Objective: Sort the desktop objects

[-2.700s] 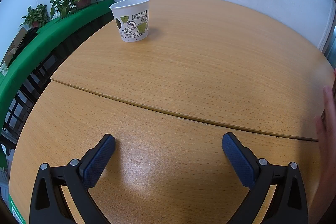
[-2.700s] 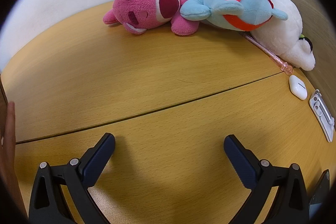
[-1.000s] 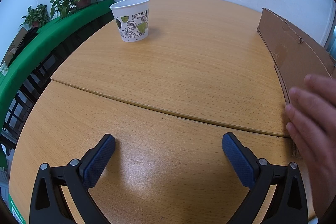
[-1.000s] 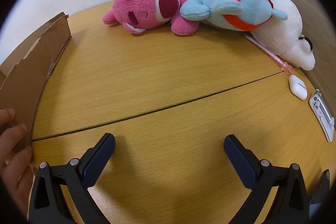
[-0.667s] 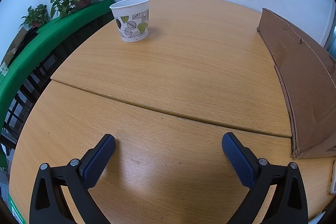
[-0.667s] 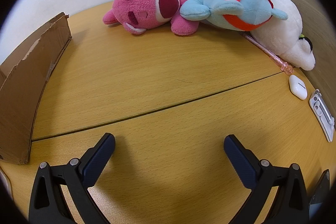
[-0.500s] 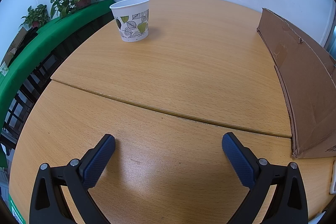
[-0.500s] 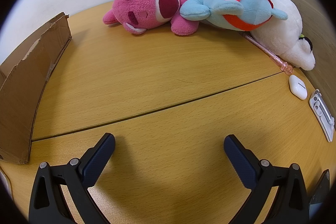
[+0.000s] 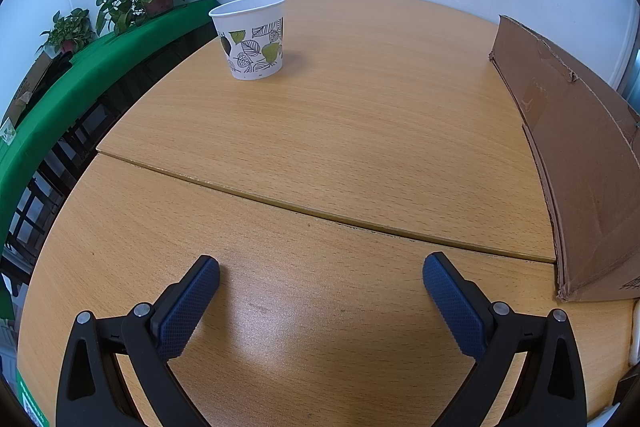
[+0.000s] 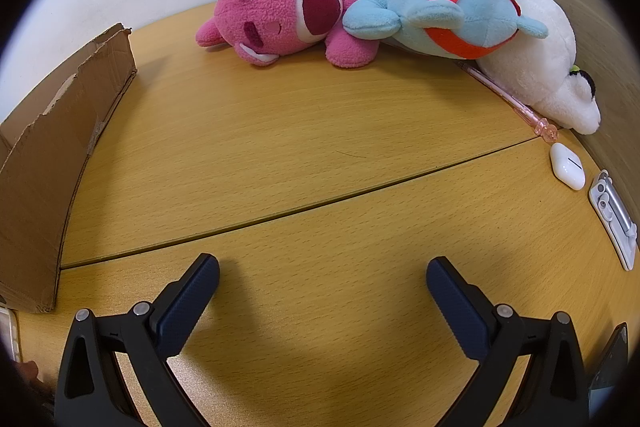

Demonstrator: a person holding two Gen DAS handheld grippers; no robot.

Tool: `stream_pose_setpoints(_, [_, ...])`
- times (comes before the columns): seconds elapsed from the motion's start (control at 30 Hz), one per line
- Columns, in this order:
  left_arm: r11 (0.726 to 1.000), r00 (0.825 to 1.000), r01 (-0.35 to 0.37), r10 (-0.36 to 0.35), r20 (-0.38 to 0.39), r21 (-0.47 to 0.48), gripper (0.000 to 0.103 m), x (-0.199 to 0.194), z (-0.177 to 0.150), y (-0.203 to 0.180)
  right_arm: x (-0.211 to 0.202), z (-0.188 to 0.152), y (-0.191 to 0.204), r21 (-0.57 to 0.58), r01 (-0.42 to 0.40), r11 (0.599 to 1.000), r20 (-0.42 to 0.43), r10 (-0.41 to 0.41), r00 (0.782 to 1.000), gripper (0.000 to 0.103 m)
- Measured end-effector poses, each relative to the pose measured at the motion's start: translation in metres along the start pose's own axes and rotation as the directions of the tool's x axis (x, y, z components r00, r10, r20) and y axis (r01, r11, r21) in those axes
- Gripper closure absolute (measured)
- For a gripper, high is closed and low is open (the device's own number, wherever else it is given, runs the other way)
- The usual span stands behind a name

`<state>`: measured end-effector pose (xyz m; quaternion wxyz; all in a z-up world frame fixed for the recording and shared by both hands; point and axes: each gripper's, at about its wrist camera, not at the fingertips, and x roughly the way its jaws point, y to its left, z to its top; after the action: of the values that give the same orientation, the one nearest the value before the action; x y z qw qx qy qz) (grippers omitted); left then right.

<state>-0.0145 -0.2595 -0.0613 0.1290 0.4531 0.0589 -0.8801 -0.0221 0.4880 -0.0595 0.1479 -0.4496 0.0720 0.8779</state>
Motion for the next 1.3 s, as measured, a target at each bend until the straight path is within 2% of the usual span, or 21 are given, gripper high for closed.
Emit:
stream_pose_setpoints(0.97, [1.000,1.000,-0.017,0.017,-0.001,-0.025,0.000,-0.002,-0.004,-0.001,0.000,0.000,0.001,0.020,0.015,1.000,0.000,-0.015,1.000,0.000])
stream_pose_setpoints(1.1, [1.000,0.999,0.010,-0.010,-0.036,0.002,0.000,-0.009,-0.010,-0.004,-0.009,-0.011,0.000,0.041,0.031,0.999,-0.002,-0.031,1.000,0.000])
stream_pose_setpoints(1.2, [0.999,0.997,0.045,-0.044,0.057,-0.016,0.000,-0.044,-0.026,-0.010,-0.019,-0.022,0.002,0.027,0.021,0.999,-0.034,-0.021,0.999,0.000])
stream_pose_setpoints(1.3, [0.996,0.985,0.086,-0.086,0.150,0.006,0.000,-0.099,-0.042,-0.020,-0.032,-0.036,0.005,-0.019,-0.013,1.000,-0.061,0.012,0.998,0.000])
